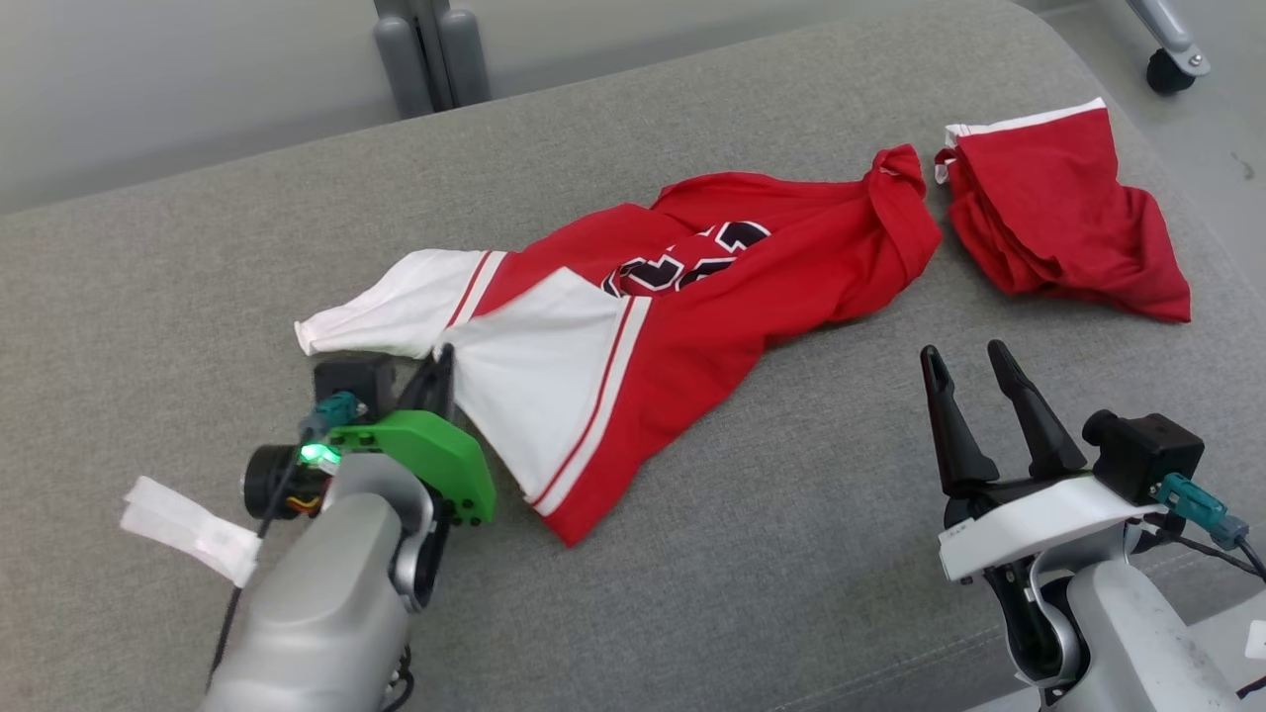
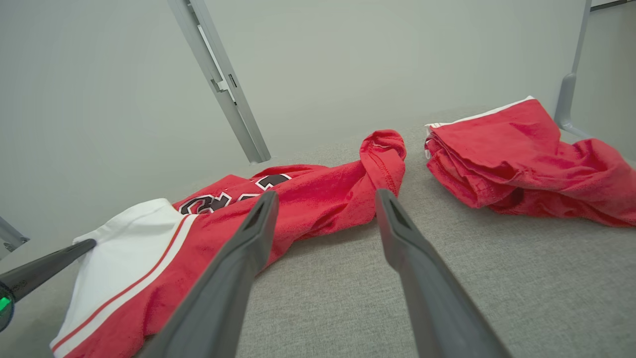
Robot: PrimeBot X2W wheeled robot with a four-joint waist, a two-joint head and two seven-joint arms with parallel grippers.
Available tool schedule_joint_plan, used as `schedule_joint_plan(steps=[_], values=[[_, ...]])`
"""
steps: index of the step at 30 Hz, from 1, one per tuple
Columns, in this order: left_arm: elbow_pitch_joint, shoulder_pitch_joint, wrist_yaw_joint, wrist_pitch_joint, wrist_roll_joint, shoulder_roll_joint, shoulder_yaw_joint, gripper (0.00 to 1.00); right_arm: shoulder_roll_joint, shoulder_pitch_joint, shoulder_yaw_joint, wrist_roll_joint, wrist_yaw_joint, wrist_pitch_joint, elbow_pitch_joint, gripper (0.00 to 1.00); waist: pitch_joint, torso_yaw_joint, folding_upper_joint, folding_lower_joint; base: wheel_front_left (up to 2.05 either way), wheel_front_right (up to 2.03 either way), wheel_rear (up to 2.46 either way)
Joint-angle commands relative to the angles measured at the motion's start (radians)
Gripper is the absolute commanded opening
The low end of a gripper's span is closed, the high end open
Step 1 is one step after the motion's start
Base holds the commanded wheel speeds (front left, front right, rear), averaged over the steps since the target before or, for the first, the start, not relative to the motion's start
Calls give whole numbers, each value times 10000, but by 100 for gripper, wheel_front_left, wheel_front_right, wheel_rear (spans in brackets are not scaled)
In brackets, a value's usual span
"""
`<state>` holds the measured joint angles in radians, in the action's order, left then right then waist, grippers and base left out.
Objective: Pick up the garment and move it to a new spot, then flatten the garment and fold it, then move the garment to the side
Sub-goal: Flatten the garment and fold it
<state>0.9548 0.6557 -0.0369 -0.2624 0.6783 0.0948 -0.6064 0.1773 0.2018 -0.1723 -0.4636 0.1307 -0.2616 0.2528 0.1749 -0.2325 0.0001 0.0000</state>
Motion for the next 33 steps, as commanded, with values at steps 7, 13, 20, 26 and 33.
schedule_joint_plan(steps=[7, 13, 20, 26, 33], values=[[-1539, 324, 58, -29, -1069, 1076, 988, 0, -300, -189, 2, 95, 0, -43, 158, 100, -627, 322, -1, 0, 0, 0, 0], [-2426, 1280, 114, -30, -2047, 1860, 1615, 0, -544, -59, -194, 137, 0, -44, 499, 100, -1066, 251, -1, 0, 0, 0, 0], [-4096, 2409, 400, -16, -3285, 2224, 2305, 0, -748, -101, -45, 154, 0, -43, 605, 100, -1259, 294, -1, 0, 0, 0, 0], [-4984, 1091, 1033, -18, -4135, 2154, 1457, 0, -884, -353, 142, 178, 0, -37, 638, 100, -1248, 639, -1, 0, 0, 0, 0], [-5323, -1938, 1519, 24, -4585, 2210, -612, 0, -982, -590, 543, 261, 0, -39, 842, 100, -1520, 1385, -1, 0, 0, 0, 0]])
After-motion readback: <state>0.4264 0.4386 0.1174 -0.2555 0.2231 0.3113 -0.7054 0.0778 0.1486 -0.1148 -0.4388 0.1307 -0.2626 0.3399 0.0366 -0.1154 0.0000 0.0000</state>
